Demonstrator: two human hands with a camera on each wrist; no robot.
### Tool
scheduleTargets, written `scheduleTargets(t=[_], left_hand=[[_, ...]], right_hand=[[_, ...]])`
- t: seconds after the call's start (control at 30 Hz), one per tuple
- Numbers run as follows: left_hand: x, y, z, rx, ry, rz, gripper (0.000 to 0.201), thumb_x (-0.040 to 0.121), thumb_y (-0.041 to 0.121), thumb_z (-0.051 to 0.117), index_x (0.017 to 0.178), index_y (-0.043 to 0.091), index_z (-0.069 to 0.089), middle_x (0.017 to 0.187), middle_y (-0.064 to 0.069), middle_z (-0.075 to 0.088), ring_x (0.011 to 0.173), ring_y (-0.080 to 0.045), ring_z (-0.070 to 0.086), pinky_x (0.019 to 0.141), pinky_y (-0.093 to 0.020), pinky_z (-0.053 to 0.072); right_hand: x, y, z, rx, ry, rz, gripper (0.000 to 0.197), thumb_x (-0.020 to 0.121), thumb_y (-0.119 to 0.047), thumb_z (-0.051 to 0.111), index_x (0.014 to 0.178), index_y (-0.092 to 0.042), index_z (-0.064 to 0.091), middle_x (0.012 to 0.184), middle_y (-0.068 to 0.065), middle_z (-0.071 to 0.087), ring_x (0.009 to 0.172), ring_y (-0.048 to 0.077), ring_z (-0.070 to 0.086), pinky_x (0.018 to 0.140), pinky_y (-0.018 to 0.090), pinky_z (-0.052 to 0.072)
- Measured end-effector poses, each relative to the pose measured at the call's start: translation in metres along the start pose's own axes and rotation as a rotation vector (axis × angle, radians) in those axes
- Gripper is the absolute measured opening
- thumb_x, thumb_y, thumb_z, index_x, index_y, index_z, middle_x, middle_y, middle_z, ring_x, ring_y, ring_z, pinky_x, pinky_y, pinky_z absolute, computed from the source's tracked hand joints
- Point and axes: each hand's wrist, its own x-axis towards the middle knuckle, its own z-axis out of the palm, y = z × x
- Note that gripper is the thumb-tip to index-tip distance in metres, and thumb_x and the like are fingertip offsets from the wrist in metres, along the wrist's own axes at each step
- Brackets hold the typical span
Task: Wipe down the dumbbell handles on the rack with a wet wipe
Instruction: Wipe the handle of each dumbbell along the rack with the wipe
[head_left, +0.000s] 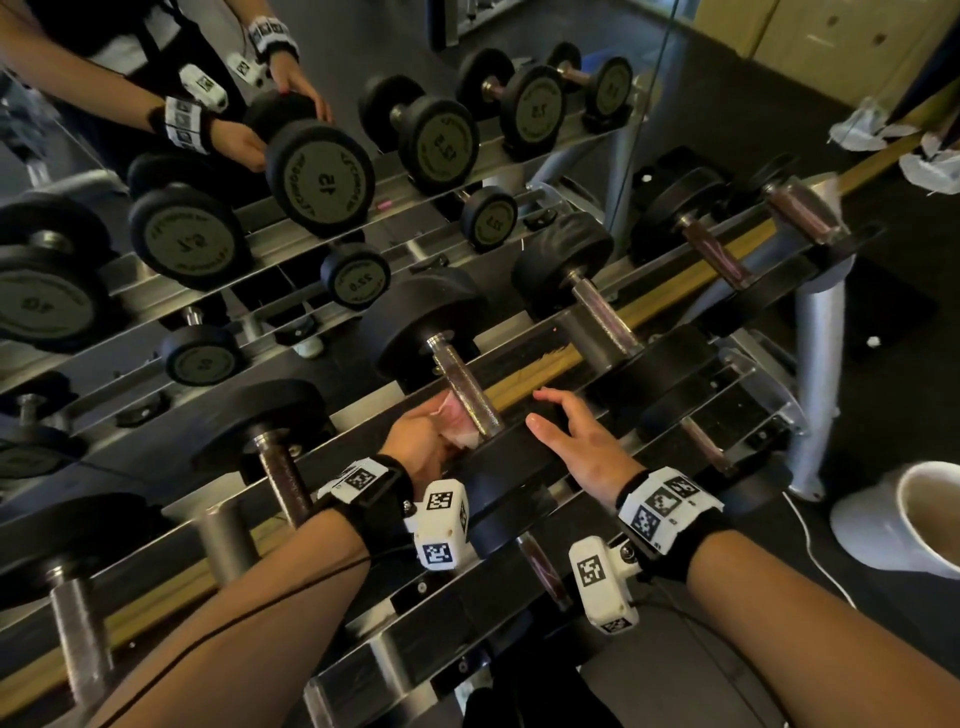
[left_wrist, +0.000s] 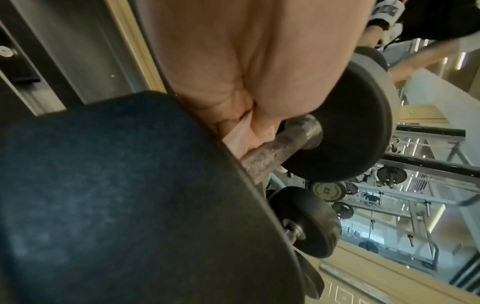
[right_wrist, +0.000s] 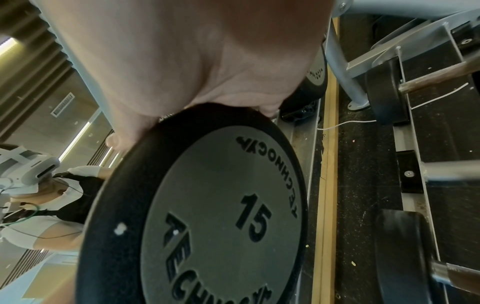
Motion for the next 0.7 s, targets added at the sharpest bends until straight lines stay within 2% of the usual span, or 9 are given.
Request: scheduleTargets(t=[0.13,0.17,0.27,0.33,0.43,0.5,0.6,0.63,0.7], left_hand=[[-0.006,-0.002,-0.012,0.017,-0.071,-0.012,0.026,0.1,0.005,0.048,0.117,0.006,0.068,0.109,-0.017,0.074,0.096,-0.024,0.074,0.078,-0.031,0.061],[-0.007,-0.002,-0.016,0.016,-0.074,-0.02,0.028,0.1,0.003,0.046,0.118,0.006,0.067,0.111,-0.018,0.074,0.1,-0.025,0.073,0.081,-0.032,0.061],[0.0,0.002,-0.035,0.001,-0.034,-0.035,0.037,0.103,0.001,0.037,0.135,0.003,0.057,0.128,-0.022,0.066,0.118,-0.034,0.064,0.097,-0.041,0.054],[0.008,0.008,-0.039,-0.008,0.026,-0.041,0.039,0.105,0.004,0.034,0.14,0.003,0.052,0.127,-0.021,0.066,0.109,-0.032,0.066,0.089,-0.04,0.056],[0.021,0.016,-0.027,-0.052,0.108,0.007,0.039,0.106,0.003,0.036,0.143,0.002,0.047,0.11,-0.016,0.068,0.091,-0.026,0.067,0.071,-0.034,0.056],[0.026,0.018,-0.012,-0.095,0.142,0.058,0.036,0.104,0.0,0.038,0.138,0.001,0.05,0.101,-0.013,0.067,0.084,-0.023,0.066,0.068,-0.034,0.057],[0.023,0.013,0.0,-0.103,0.101,0.113,0.03,0.105,0.004,0.039,0.128,0.005,0.058,0.106,-0.013,0.067,0.092,-0.022,0.066,0.082,-0.034,0.055],[0.02,0.01,0.0,-0.083,0.078,0.119,0.029,0.105,0.005,0.04,0.126,0.007,0.06,0.108,-0.012,0.069,0.095,-0.022,0.067,0.083,-0.033,0.055],[0.014,0.005,-0.002,-0.057,0.027,0.117,0.026,0.104,0.005,0.043,0.119,0.009,0.064,0.103,-0.01,0.073,0.092,-0.019,0.071,0.077,-0.029,0.057]], right_hand=[[0.0,0.0,-0.001,-0.006,-0.004,0.012,0.046,0.091,-0.055,0.056,0.133,-0.043,0.041,0.133,-0.002,0.051,0.116,0.018,0.056,0.104,0.046,0.047],[0.0,-0.001,-0.001,-0.011,-0.007,0.012,0.047,0.092,-0.054,0.056,0.134,-0.042,0.041,0.133,-0.002,0.051,0.117,0.018,0.056,0.104,0.046,0.047],[0.0,-0.003,-0.001,-0.036,-0.001,0.001,0.047,0.093,-0.052,0.055,0.136,-0.04,0.041,0.134,-0.003,0.05,0.119,0.017,0.054,0.106,0.045,0.044],[-0.001,-0.003,-0.002,-0.041,0.0,-0.003,0.046,0.093,-0.051,0.055,0.136,-0.039,0.04,0.133,-0.005,0.049,0.118,0.015,0.054,0.106,0.042,0.044],[-0.001,-0.004,-0.002,-0.051,0.0,-0.012,0.047,0.093,-0.052,0.054,0.136,-0.039,0.041,0.133,-0.005,0.05,0.115,0.009,0.054,0.096,0.028,0.045],[-0.001,-0.004,-0.002,-0.052,-0.003,-0.011,0.048,0.092,-0.053,0.054,0.137,-0.038,0.04,0.133,-0.006,0.049,0.114,0.007,0.054,0.09,0.022,0.044],[-0.001,-0.002,-0.002,-0.041,0.0,-0.007,0.049,0.092,-0.053,0.054,0.137,-0.037,0.04,0.133,-0.004,0.049,0.115,0.011,0.055,0.097,0.03,0.047],[-0.001,-0.001,-0.001,-0.04,0.001,-0.005,0.049,0.092,-0.053,0.054,0.137,-0.038,0.04,0.133,-0.004,0.05,0.116,0.013,0.055,0.101,0.035,0.047],[-0.001,-0.002,-0.001,-0.037,0.003,0.001,0.048,0.092,-0.054,0.055,0.136,-0.04,0.04,0.132,-0.003,0.051,0.117,0.016,0.055,0.105,0.043,0.046]])
